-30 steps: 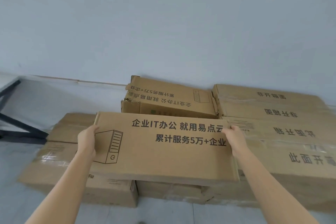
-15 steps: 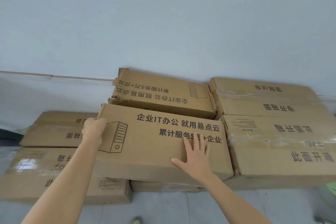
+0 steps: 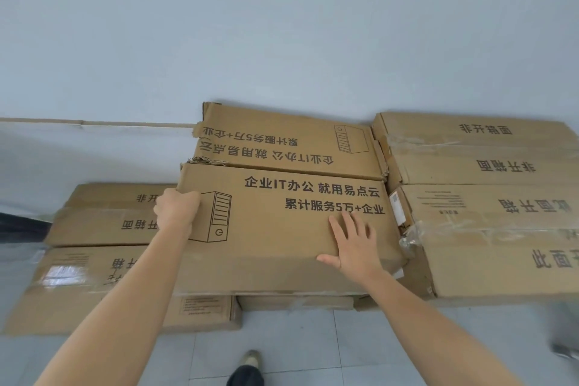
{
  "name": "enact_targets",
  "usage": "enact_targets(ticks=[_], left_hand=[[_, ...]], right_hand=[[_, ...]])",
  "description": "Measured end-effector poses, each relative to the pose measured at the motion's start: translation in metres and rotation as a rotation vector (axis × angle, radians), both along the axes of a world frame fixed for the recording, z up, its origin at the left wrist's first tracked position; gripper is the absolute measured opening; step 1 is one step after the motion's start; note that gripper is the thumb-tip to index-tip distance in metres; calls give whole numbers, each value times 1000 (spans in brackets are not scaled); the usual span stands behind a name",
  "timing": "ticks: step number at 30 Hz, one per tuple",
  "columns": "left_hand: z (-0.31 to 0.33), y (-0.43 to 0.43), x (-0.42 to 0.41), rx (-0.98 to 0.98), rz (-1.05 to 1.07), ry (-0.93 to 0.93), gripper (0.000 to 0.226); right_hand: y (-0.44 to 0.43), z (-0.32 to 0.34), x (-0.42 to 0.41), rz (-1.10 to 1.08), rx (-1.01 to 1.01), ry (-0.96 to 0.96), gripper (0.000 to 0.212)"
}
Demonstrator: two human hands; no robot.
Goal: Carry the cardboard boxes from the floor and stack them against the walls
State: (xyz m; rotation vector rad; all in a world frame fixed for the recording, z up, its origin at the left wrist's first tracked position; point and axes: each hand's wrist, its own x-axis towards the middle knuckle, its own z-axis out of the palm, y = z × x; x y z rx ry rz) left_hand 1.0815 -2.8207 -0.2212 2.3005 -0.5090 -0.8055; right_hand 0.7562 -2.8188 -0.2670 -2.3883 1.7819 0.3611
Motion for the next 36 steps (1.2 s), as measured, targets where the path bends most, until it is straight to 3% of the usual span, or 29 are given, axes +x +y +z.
enact_targets(ticks=[7, 11, 15, 22, 28, 31, 34, 36], left_hand=[[4, 10, -1, 68, -170, -119, 47], [4, 21, -8, 27, -211, -233, 55], [2, 31, -13, -32, -295, -369, 55], [-4, 53, -21, -57, -449, -511, 45], [-5, 78, -37, -164, -505, -526, 34], [-2, 90, -59, -260, -519, -436, 28], [-5, 98, -92, -330, -725, -285, 27], [-7, 99, -114, -348, -862, -221, 27]], right_hand=[[10, 3, 1, 0, 37, -21, 93], [20, 5, 3, -17, 28, -77, 126], [40, 6, 7, -160, -3, -142, 136], [59, 5, 15, -261, -53, -246, 132], [70, 9, 6, -282, -8, -257, 123], [83, 15, 4, -341, 33, -294, 97], [104, 20, -2, -385, 2, -366, 110], [122, 20, -12, -478, -19, -406, 92]])
